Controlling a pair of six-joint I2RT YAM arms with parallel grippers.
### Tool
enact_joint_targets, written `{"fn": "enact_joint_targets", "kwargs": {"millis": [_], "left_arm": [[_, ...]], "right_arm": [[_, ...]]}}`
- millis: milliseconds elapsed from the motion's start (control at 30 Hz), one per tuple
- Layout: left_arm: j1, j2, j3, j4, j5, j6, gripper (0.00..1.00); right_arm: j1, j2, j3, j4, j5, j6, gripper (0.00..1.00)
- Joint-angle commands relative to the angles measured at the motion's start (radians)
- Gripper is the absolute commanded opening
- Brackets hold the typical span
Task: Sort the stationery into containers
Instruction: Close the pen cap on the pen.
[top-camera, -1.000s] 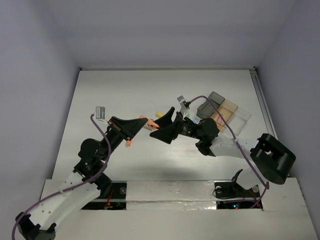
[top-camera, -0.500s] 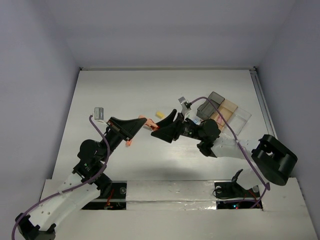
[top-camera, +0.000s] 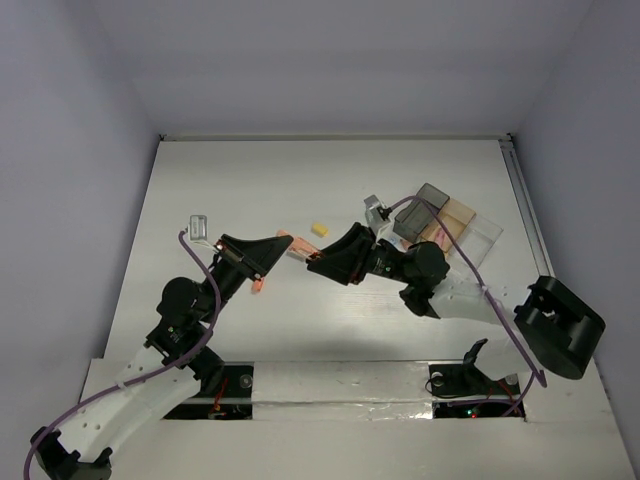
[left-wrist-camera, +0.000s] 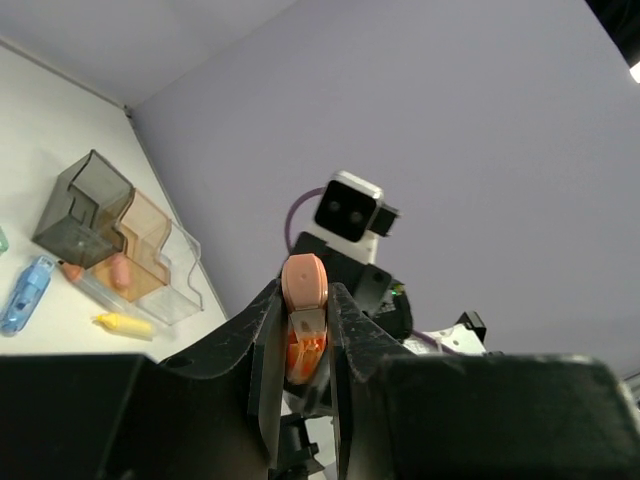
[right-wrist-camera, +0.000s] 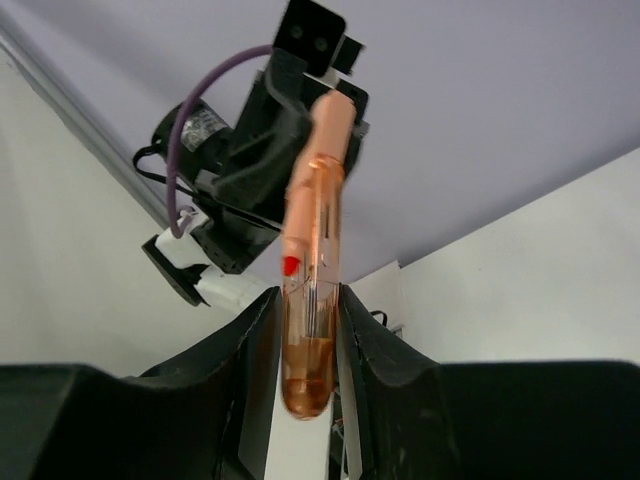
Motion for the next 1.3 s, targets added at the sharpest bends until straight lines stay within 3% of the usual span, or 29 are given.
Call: {"fn": "enact_joint_targets", "kwargs": {"millis": [0,167,367,567,833,933,1267], "left_arm": [[0.002,-0.008,0.040,0.005,-0.017,0.033,0.00],[0.002,-0.017,0.046,-0.022,-0.035,0.050,0.00],[0.002,-0.016,0.054,-0.041,-0.052,0.070,0.00],[0.002,0.013,0.056,-0.061,-0.057,0.126,0.00],[0.002,0.055,0.004,0.036,-0.034,0.165,0.00],[0.002,0.070,-0.006,0.057,-0.016,0.179,0.00],[0.002,0.093,-0.065,0.189,0.089,0.114,0.00]], "right_arm": [[0.002,-0.062,-0.002,0.313,-0.012,-0.012,0.33],[0.002,-0.102,0.009,0.209,-0.024,-0.026,0.18],[0.002,-0.122,0.041,0.061,-0.060,-0.037,0.17],[0.002,-0.152,0.125,-0.190,-0.087,-0.058,0.10],[0.002,-0.147,0.216,-0.479,-0.051,-0.078,0.07],[0.002,-0.129,0.245,-0.529,-0.043,-0.070,0.06],[0.002,-0.055,0.261,-0.421,-0.040,-0.038,0.04]]}}
